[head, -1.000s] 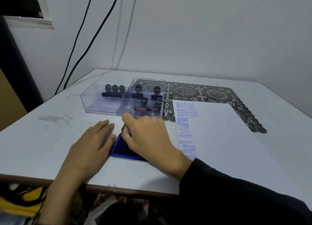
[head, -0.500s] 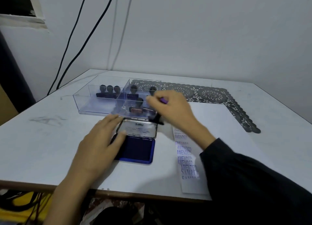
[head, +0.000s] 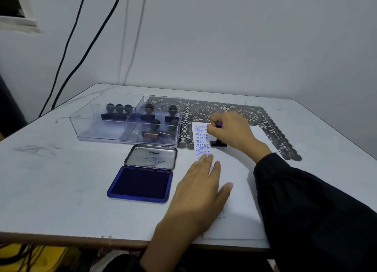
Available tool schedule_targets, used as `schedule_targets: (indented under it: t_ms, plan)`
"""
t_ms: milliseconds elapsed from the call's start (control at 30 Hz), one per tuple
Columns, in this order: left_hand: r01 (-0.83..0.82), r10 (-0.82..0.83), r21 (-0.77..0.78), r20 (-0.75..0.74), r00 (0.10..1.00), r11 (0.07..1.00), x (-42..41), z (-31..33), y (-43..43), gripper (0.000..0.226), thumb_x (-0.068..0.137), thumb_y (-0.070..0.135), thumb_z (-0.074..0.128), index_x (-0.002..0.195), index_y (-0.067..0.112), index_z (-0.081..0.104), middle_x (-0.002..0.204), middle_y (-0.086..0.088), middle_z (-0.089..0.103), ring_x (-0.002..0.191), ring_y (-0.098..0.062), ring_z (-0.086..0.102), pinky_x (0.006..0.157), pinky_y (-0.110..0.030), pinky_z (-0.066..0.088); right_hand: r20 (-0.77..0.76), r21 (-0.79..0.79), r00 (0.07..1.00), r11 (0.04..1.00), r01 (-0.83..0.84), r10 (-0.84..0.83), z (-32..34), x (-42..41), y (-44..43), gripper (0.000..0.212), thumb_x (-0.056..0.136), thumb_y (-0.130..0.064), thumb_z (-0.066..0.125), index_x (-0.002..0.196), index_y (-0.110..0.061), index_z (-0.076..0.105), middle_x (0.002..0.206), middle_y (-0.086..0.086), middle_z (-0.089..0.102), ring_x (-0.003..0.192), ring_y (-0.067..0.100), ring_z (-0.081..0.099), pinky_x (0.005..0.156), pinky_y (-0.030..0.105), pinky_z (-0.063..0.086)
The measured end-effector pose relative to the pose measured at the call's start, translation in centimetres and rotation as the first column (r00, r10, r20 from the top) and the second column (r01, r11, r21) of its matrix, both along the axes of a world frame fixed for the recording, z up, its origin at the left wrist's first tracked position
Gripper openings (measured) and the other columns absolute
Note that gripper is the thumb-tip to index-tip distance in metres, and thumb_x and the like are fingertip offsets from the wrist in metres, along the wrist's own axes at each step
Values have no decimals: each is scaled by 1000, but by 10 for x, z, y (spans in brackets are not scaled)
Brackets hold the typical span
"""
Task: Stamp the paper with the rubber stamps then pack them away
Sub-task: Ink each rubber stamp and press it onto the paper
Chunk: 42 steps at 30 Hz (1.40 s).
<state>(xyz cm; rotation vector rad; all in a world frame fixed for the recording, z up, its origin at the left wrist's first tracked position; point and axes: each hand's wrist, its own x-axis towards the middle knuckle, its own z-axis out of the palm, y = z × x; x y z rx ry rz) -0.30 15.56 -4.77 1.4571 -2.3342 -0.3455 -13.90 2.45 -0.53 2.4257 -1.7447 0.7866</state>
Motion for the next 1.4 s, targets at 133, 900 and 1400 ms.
schedule_targets:
  t_ms: [133, 900, 1400]
  plan:
    - [7, -7, 0, 56, 998, 1000, 0, -1, 0, 62, 101, 49, 23, 154, 21, 7, 161, 3, -7, 146, -9, -9, 106, -16, -10, 26, -6, 1000, 1000, -13, 13, -5, -1, -2, 34, 78, -21, 58, 54, -17, 34, 46, -2, 35, 49, 14, 34, 52, 27, 26]
    - [12, -12, -49, 5, 1000, 999, 2, -3, -2, 76, 84, 58, 10, 153, 25, 10, 161, 7, -1, 145, -4, -5, 106, -13, -9, 31, 65, 999, 998, 15, -17, -2, 1, -5, 27, 80, -21, 56, 57, -17, 42, 53, -2, 43, 58, 21, 42, 51, 25, 28]
    - [-422, 394, -63, -253, 884, 905, 158, 11, 1, 69, 82, 61, 38, 140, 25, 45, 148, 7, 41, 137, -15, 35, 112, -42, 29, 475, 55, 867, 978, -202, 152, 44, 60, 37, 32, 77, -19, 58, 51, -20, 39, 50, -3, 35, 54, 15, 33, 60, 28, 31]
